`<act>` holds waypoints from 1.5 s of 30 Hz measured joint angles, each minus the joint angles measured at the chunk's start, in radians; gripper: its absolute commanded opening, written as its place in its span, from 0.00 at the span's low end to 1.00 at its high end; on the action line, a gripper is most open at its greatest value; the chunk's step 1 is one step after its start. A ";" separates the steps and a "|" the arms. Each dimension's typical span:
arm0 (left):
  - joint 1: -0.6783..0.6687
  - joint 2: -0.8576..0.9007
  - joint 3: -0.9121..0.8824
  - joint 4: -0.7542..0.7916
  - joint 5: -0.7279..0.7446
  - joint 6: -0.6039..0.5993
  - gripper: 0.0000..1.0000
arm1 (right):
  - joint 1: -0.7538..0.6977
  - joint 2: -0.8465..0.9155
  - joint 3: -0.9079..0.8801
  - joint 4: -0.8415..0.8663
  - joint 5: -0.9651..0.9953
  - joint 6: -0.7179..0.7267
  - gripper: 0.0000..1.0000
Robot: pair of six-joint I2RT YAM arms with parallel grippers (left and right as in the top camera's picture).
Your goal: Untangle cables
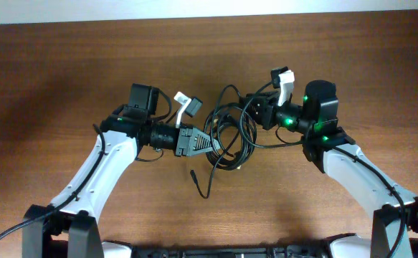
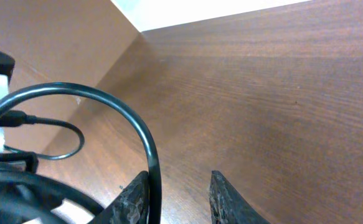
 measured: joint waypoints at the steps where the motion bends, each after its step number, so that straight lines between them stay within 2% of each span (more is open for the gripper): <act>1: -0.001 0.000 0.000 0.000 0.005 0.006 0.00 | 0.004 0.000 0.000 0.000 -0.006 0.000 0.33; 3: -0.002 0.000 0.000 0.003 0.012 0.012 0.00 | 0.016 0.001 0.000 -0.008 -0.012 0.000 0.41; 8: -0.002 0.000 0.000 0.004 -0.011 0.021 0.00 | 0.000 0.004 0.000 -0.006 -0.037 -0.002 0.36; 10: -0.002 0.000 0.000 0.004 -0.037 0.043 0.00 | -0.028 0.005 0.000 -0.007 -0.093 0.000 0.42; 11: -0.002 0.000 0.000 0.004 -0.053 0.065 0.00 | -0.057 0.005 0.000 -0.007 -0.143 -0.003 0.48; 13: -0.002 0.000 0.000 0.005 -0.088 0.097 0.00 | -0.090 0.006 0.000 -0.007 -0.214 -0.007 0.50; 16: -0.003 0.000 0.000 0.005 -0.220 0.121 0.00 | -0.112 0.006 0.000 -0.008 -0.309 -0.019 0.50; 20: -0.005 0.000 0.000 0.004 -0.523 0.124 0.00 | -0.113 0.006 0.000 -0.016 -0.381 -0.028 0.51; 21: -0.005 0.000 0.000 0.008 -0.575 0.134 0.00 | -0.113 0.006 0.000 -0.016 -0.402 -0.037 0.54; 23: -0.004 0.000 0.000 0.028 -0.605 0.199 0.00 | -0.113 0.006 0.000 -0.016 -0.439 -0.056 0.57; 26: -0.001 0.000 0.000 0.036 -0.554 0.330 0.00 | -0.113 0.006 0.000 -0.016 -0.468 -0.073 0.61; 30: 0.031 0.000 0.000 0.011 -0.402 0.482 0.00 | -0.113 0.006 0.000 -0.016 -0.476 -0.075 0.66; 33: 0.092 0.000 0.000 -0.027 -0.243 0.601 0.00 | -0.110 0.006 0.000 -0.016 -0.477 -0.055 0.80; 37: 0.180 0.000 0.000 -0.037 -0.068 0.664 0.00 | -0.080 0.008 0.000 0.025 -0.467 -0.046 0.80; 38: 0.192 0.000 0.000 -0.047 -0.005 0.674 0.00 | -0.043 0.009 0.000 0.085 -0.463 -0.043 0.77; 45: 0.148 0.000 0.000 -0.138 0.067 0.719 0.00 | 0.018 0.010 0.000 0.222 -0.427 0.030 0.74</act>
